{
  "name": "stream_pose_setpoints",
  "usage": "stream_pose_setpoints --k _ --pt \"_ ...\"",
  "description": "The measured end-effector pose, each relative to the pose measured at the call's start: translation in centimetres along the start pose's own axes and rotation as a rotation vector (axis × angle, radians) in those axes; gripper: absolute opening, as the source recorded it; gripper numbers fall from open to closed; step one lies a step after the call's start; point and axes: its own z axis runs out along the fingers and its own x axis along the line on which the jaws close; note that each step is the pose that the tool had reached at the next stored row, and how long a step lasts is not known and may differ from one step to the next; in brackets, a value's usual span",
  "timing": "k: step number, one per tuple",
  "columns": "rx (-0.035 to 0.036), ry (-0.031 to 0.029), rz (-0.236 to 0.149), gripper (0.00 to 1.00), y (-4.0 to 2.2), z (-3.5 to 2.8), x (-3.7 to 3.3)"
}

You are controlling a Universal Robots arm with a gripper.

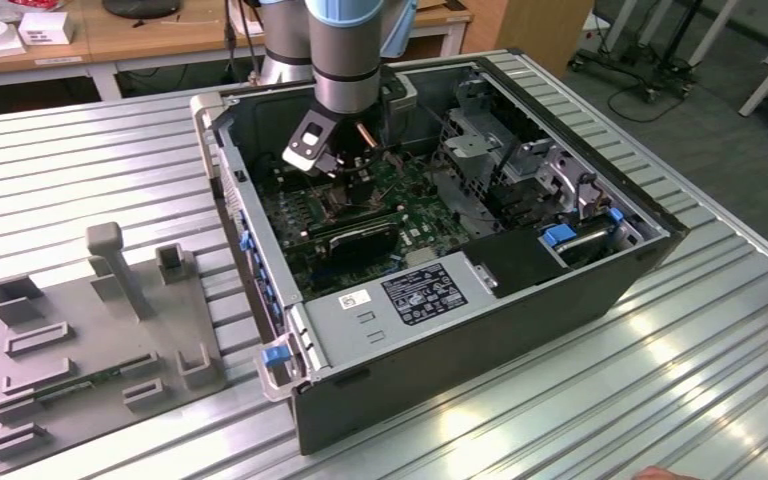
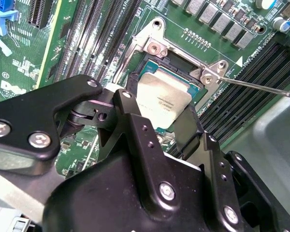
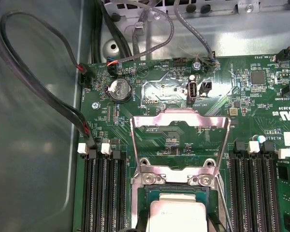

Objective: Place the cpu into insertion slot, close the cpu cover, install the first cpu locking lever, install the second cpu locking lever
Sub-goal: 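Place the cpu into insertion slot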

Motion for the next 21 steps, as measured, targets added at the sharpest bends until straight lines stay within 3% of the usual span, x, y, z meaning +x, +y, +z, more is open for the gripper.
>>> stream_pose_setpoints --k 21 --pt "-0.0009 0.0001 -0.002 0.54 -0.10 0.19 -0.01"
